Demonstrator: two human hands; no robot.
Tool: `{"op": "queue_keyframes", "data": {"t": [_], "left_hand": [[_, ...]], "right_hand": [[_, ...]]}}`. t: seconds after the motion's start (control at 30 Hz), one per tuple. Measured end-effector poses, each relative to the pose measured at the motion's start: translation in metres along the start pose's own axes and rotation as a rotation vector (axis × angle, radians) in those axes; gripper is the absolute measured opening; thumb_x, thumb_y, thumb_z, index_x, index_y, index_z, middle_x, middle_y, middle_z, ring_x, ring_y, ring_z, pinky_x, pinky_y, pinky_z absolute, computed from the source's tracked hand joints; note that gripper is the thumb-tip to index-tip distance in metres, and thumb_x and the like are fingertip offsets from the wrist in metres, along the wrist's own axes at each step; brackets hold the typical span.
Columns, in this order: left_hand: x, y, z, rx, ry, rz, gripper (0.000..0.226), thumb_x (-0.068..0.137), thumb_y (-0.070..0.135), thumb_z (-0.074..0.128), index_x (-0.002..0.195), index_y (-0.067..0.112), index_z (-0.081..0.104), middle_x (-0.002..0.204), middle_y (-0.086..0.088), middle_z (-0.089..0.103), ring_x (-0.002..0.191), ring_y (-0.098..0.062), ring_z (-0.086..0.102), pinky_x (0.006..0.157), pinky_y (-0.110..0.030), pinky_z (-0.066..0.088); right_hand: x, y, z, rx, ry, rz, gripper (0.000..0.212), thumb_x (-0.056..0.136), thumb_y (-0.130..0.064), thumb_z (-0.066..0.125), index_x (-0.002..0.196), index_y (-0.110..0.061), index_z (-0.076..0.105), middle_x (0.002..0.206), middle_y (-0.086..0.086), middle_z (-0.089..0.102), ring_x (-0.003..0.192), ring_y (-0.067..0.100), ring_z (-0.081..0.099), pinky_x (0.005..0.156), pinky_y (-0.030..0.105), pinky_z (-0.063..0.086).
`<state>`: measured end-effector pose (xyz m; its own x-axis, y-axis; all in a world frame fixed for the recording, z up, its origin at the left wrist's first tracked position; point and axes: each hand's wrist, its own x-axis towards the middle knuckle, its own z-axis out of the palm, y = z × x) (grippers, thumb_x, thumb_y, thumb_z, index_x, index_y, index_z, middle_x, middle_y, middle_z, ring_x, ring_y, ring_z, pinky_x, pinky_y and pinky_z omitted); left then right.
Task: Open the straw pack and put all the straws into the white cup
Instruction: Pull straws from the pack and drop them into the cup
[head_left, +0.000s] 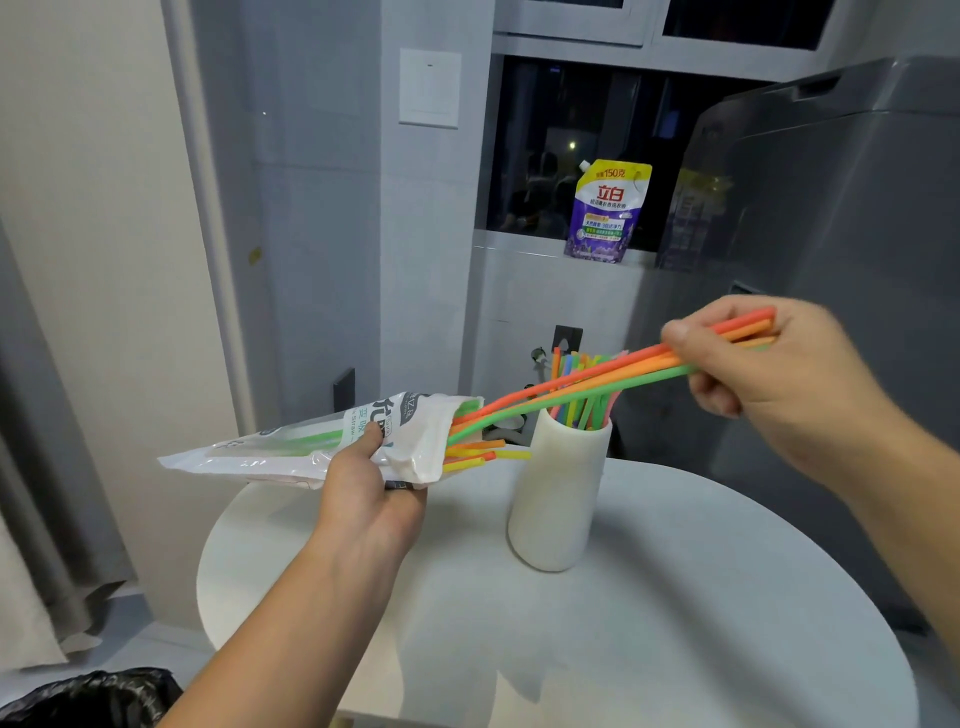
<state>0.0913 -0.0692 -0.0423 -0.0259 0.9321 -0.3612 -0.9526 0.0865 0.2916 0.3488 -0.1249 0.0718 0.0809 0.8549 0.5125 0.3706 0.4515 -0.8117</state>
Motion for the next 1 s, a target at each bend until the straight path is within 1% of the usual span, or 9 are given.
{"op": "queue_keyframes", "data": {"t": [0.1,0.23,0.33,0.47,0.53,0.63,0.8,0.93,1.0], "left_hand": [[-0.001,0.001,0.0,0.0,0.01,-0.001,0.032,0.104,0.012,0.055,0.136,0.006,0.058,0.112,-0.009,0.074,0.104,-0.025,0.073,0.1,-0.046,0.055],[0.0,0.0,-0.002,-0.001,0.017,-0.005,0.026,0.103,0.011,0.058,0.128,0.009,0.06,0.092,-0.004,0.073,0.068,-0.019,0.075,0.059,-0.039,0.065],[0.0,-0.002,-0.003,-0.004,0.014,-0.014,0.019,0.102,0.011,0.058,0.121,0.009,0.06,0.08,-0.005,0.075,0.053,-0.019,0.074,0.05,-0.04,0.062],[-0.002,-0.004,-0.002,0.008,0.001,-0.027,0.007,0.103,0.011,0.056,0.106,0.007,0.061,0.063,-0.006,0.075,0.051,-0.019,0.074,0.041,-0.035,0.058],[-0.002,-0.004,-0.003,0.011,-0.001,-0.023,0.007,0.104,0.01,0.056,0.108,0.007,0.061,0.066,-0.006,0.076,0.051,-0.019,0.074,0.041,-0.033,0.057],[0.0,-0.005,-0.004,0.014,-0.001,-0.01,0.016,0.103,0.01,0.056,0.118,0.008,0.06,0.085,-0.005,0.075,0.053,-0.018,0.074,0.042,-0.031,0.057],[0.0,-0.005,-0.005,0.026,-0.016,-0.001,0.011,0.103,0.01,0.056,0.112,0.007,0.061,0.069,-0.005,0.077,0.056,-0.019,0.075,0.042,-0.031,0.057],[0.002,-0.005,-0.005,0.039,-0.015,0.007,0.027,0.104,0.011,0.056,0.13,0.008,0.061,0.095,-0.004,0.076,0.077,-0.018,0.075,0.044,-0.031,0.058],[0.001,-0.005,-0.004,0.038,-0.023,0.007,0.029,0.104,0.011,0.056,0.132,0.007,0.06,0.096,-0.005,0.077,0.079,-0.019,0.075,0.044,-0.031,0.057]], "right_hand": [[0.008,-0.01,-0.025,-0.044,0.001,-0.033,0.022,0.091,-0.018,0.075,0.069,-0.019,0.075,0.046,0.0,0.059,0.035,0.008,0.045,0.037,0.015,0.039],[0.021,-0.024,-0.058,-0.092,-0.006,-0.036,0.02,0.08,-0.039,0.08,0.071,-0.022,0.076,0.048,0.001,0.061,0.033,0.006,0.045,0.036,0.015,0.038],[0.03,-0.031,-0.082,-0.13,-0.071,0.006,0.034,0.075,-0.056,0.082,0.076,-0.023,0.077,0.046,-0.002,0.06,0.033,0.004,0.046,0.037,0.014,0.04],[0.042,-0.038,-0.11,-0.243,-0.023,0.013,0.039,0.073,-0.063,0.081,0.08,-0.025,0.077,0.049,-0.001,0.064,0.032,0.003,0.049,0.039,0.012,0.041],[0.046,-0.04,-0.118,-0.309,-0.009,0.011,0.041,0.073,-0.066,0.08,0.083,-0.027,0.078,0.052,0.0,0.067,0.031,0.004,0.05,0.039,0.013,0.043],[0.048,-0.04,-0.117,-0.389,-0.007,0.004,0.046,0.072,-0.069,0.079,0.088,-0.026,0.079,0.055,0.001,0.07,0.033,0.005,0.054,0.038,0.014,0.042],[0.045,-0.044,-0.102,-0.441,-0.017,0.018,0.051,0.067,-0.075,0.078,0.087,-0.028,0.079,0.058,0.002,0.072,0.038,0.008,0.059,0.039,0.019,0.046],[0.043,-0.045,-0.085,-0.487,-0.033,-0.017,0.046,0.07,-0.074,0.074,0.085,-0.031,0.079,0.06,-0.001,0.073,0.041,0.009,0.063,0.04,0.017,0.048],[0.045,-0.046,-0.079,-0.488,0.0,-0.016,0.037,0.07,-0.068,0.076,0.082,-0.032,0.078,0.059,-0.001,0.073,0.04,0.007,0.062,0.04,0.015,0.046]]}}
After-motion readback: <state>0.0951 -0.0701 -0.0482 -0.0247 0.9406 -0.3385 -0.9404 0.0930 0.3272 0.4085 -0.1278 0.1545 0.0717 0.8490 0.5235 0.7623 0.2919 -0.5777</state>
